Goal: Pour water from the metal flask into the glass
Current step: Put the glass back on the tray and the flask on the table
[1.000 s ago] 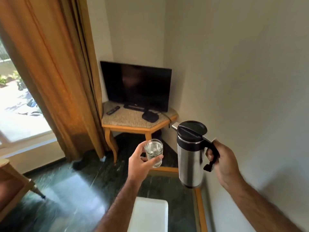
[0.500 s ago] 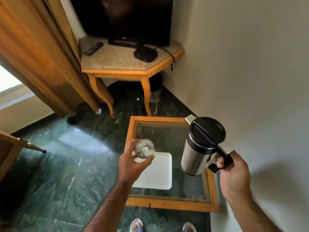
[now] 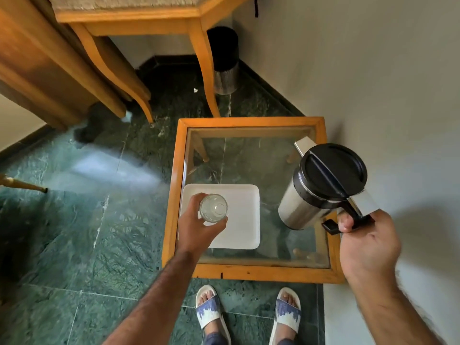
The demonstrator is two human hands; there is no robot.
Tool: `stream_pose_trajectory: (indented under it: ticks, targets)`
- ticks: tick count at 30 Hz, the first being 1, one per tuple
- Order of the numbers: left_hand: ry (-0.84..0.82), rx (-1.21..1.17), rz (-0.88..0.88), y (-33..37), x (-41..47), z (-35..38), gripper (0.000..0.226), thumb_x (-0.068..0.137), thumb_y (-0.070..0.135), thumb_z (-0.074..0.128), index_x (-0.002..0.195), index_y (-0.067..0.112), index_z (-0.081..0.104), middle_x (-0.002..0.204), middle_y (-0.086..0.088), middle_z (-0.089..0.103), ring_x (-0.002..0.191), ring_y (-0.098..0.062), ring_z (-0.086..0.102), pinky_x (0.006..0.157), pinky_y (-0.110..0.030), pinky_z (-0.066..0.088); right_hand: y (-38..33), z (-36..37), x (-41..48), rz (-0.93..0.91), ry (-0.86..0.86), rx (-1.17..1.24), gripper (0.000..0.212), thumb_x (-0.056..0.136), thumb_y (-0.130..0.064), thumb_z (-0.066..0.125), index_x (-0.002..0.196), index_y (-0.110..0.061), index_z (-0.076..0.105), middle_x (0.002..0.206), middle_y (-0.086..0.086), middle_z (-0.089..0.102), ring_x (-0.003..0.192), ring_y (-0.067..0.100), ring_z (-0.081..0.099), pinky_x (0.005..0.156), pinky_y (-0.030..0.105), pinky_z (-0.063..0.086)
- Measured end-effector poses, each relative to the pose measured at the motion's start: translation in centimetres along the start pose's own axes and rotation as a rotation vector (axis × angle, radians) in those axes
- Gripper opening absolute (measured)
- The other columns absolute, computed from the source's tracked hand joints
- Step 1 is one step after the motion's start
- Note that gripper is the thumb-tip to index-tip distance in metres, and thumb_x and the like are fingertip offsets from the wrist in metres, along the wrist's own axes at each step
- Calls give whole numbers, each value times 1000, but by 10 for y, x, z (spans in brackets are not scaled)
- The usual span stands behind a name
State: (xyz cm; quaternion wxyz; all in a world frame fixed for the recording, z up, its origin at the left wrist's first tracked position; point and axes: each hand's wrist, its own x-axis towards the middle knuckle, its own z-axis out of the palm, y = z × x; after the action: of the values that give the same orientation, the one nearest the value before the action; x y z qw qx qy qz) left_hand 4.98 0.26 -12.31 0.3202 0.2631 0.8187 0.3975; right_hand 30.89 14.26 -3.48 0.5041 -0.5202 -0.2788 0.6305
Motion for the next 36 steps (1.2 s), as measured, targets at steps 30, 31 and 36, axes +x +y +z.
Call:
stream_pose_trajectory:
  ticks: [30, 31, 36]
  targets:
    - [48, 102, -116, -70, 26, 43, 68, 70, 12, 96, 128, 21, 62, 107, 20, 69, 99, 2, 66, 88, -50, 66, 62, -20, 19, 2, -91, -14, 48, 89, -13, 33, 53, -26, 62, 52, -7, 50, 56, 17, 40, 64, 33, 30]
    - [48, 99, -118, -70, 26, 43, 68, 70, 12, 96, 128, 21, 61, 107, 18, 69, 98, 3, 66, 88, -50, 66, 64, -21, 18, -3, -88, -16, 48, 89, -13, 34, 54, -27, 63, 53, -9, 51, 56, 16, 41, 64, 34, 31]
    - [39, 86, -112, -72, 27, 45, 66, 71, 12, 96, 127, 22, 62, 108, 17, 70, 98, 0, 67, 87, -49, 67, 90, -44, 14, -242, 155, -734, 29, 91, 6, 57, 88, -22, 63, 91, -14, 64, 80, 20, 59, 69, 41, 51]
